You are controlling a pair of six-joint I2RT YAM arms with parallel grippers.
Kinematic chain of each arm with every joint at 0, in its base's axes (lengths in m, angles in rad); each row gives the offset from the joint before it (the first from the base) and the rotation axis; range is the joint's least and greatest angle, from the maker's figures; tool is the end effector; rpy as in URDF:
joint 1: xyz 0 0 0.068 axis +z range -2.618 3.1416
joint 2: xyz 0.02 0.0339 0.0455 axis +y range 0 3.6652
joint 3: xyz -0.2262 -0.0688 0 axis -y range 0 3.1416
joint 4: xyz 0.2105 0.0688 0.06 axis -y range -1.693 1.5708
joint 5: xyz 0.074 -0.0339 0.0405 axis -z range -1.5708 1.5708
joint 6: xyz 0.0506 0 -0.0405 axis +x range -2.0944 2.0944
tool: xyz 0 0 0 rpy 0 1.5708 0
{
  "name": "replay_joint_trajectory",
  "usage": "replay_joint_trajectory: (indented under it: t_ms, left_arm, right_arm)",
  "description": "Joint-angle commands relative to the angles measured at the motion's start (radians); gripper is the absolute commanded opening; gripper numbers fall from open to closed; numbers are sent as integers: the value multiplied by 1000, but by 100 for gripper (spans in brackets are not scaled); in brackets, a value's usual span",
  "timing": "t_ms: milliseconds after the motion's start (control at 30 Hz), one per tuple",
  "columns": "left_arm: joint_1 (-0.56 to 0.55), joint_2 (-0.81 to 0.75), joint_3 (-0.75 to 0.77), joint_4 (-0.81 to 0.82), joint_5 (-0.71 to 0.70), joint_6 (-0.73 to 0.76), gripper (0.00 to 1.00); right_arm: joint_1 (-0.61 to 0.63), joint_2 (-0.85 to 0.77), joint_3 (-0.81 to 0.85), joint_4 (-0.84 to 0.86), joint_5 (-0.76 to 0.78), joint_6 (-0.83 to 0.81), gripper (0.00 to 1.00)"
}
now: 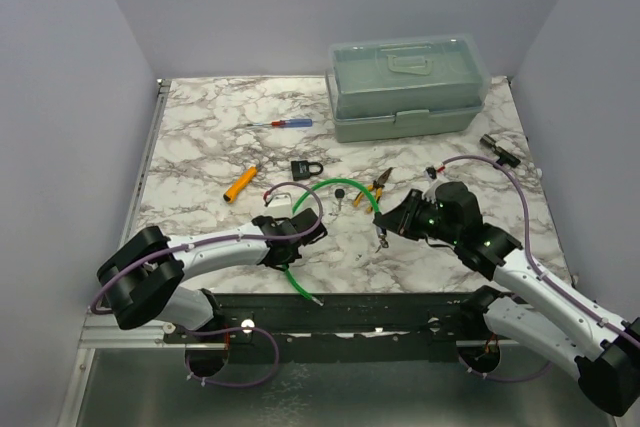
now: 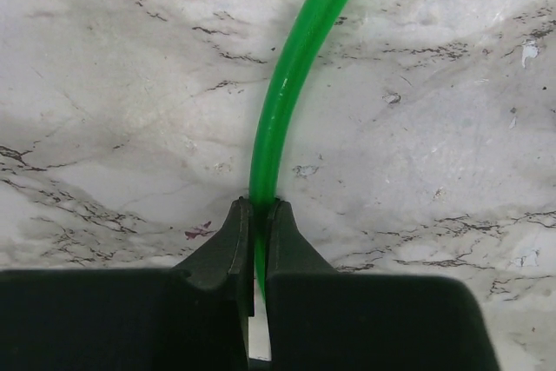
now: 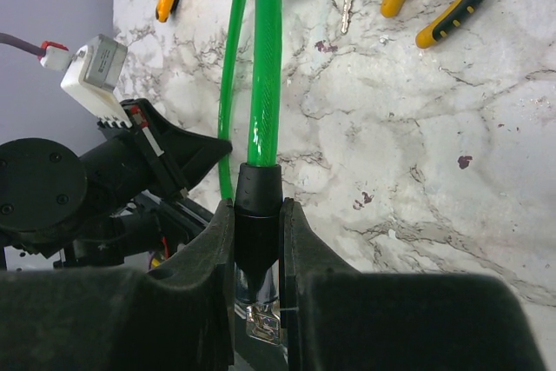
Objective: Unlock with the key
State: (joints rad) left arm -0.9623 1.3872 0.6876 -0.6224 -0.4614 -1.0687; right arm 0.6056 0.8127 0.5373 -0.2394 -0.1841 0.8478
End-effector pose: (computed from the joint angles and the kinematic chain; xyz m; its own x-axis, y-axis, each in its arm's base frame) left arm 0.1373 -0.1576 0.1306 -0.8557 -0.1448 -0.4967 -0.1622 0.9867 -0.0082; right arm 0.1518 0.1164 0.2173 -0.7857 0.3526 -0.5083 -0.1534 0.6849 0.7123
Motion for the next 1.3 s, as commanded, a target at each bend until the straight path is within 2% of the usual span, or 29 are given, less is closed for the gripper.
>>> replay_joint_trajectory:
  t_ms: [0,200,467,600,733,867,1000,1133,1267]
  left_arm:
    - [9,8,-19,125,-13,46,0]
    - [53,-120,48,21,-90,101,0]
    - [219,-220,138,-5,-184,226,0]
    - [287,-159,214,8,-219,299,0]
    - [336,-77,268,66,-221,376,0]
    - [385,30,311,123,-224,465,0]
    - [439,126,341,182,-159,513,0]
    - [462,220,384,206,-121,544,0]
    - [472,330,433,217,-93,581,0]
  right_arm:
    - [-1,-22,-5,19,-26,-16,0]
    - [-1,22,15,105,-102,-49,0]
    - [-1,211,90,281,-149,-59,0]
    - [-2,343,174,321,-115,-92,0]
    - [-16,515,300,273,-41,-182,0]
    - [-90,655,407,212,-61,-251,0]
    - [-122,776,519,125,-22,-372,0]
    - [-171,897,602,77,-107,-455,0]
    - [-196,985,641,56,-91,-502,0]
